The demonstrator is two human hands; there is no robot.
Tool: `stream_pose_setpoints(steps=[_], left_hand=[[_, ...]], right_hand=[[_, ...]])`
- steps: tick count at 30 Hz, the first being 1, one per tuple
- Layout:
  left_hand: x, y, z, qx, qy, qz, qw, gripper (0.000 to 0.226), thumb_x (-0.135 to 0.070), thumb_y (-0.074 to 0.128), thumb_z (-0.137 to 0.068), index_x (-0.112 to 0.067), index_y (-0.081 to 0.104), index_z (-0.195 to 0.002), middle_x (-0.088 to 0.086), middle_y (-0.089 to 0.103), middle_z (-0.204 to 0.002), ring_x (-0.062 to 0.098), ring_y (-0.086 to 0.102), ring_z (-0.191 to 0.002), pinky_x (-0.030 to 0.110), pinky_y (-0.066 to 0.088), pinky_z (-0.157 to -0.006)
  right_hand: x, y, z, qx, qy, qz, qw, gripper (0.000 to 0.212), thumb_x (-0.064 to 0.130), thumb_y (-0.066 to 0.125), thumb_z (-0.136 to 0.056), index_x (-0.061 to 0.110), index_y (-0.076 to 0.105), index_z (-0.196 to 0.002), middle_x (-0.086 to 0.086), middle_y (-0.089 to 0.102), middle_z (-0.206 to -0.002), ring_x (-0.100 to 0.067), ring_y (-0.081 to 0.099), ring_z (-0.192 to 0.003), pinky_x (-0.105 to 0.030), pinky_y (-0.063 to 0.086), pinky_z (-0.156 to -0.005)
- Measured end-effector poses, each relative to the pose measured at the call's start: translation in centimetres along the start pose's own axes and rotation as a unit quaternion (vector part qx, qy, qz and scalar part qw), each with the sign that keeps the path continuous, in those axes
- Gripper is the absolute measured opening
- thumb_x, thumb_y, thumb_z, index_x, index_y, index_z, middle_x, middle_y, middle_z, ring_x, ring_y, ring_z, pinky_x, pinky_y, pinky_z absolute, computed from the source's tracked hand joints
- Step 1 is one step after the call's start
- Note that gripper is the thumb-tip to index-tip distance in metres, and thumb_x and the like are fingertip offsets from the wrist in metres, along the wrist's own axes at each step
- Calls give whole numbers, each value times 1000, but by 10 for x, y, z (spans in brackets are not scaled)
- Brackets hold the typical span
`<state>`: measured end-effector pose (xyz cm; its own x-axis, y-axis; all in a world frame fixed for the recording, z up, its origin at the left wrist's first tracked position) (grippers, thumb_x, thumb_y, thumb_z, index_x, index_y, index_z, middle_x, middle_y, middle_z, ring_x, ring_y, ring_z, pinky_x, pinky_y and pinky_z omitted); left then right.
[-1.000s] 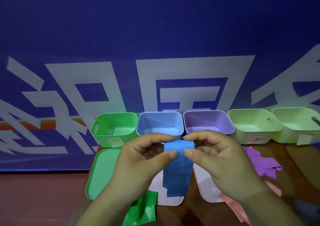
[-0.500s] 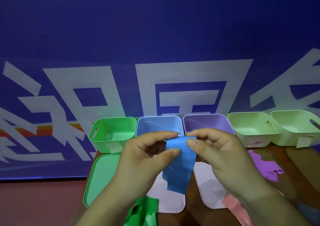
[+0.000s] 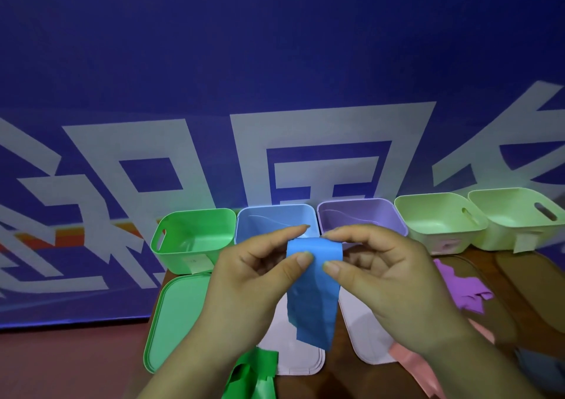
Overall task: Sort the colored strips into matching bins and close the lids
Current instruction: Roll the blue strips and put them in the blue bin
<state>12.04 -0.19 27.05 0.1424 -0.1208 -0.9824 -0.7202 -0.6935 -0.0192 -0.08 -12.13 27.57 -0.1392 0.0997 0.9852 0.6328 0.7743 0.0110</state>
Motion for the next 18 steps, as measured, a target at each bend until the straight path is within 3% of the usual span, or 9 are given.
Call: stream_pose_setpoints(steps=[4,8,13,18], left_hand=[[4,3,2,-3,5,-36,999,37,-38,68,-78,-39,72,-115,4,75,-101,12,68,-94,30,55,-89],[12,11,4,5,11,-59,998,39,-42,63,-90,-52,58,-127,-7,70,-116,15,63,-113,47,49,-102],[1,14,5,-8,54,-123,991,41,-34,55,-91,-57,55,-125,-32,57,-131,-7,48,-128,34,40,-109],[6,15,5,-14,52,-126,991,41,-39,53,-90,-55,51,-129,-33,56,-130,-6,50,-126,29,41,-106]], right_hand=[[-1,-2,1,-18,8,-11,1000,29,16,78,-69,23,75,-97,-9,76,-89,-20,72,-80,-26,58,-74],[-1,-7,-1,-50,6,23,998,31,7,77,-78,26,73,-102,1,78,-88,-18,74,-85,-26,59,-79],[-3,-9,-3,-54,11,18,998,29,7,75,-81,28,73,-101,10,78,-91,-7,73,-88,-15,55,-76],[-8,-11,-7,-42,30,10,999,26,19,74,-79,23,73,-105,6,77,-100,-11,73,-95,-28,59,-86]])
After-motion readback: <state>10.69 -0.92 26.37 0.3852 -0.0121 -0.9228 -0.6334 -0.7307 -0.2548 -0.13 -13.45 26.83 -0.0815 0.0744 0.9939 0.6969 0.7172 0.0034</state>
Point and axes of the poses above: each hand's wrist, its own z-axis away from the middle knuckle, its own y-axis out of the palm, x = y × z, the point moved 8 cm from there along -z, towards the middle knuckle
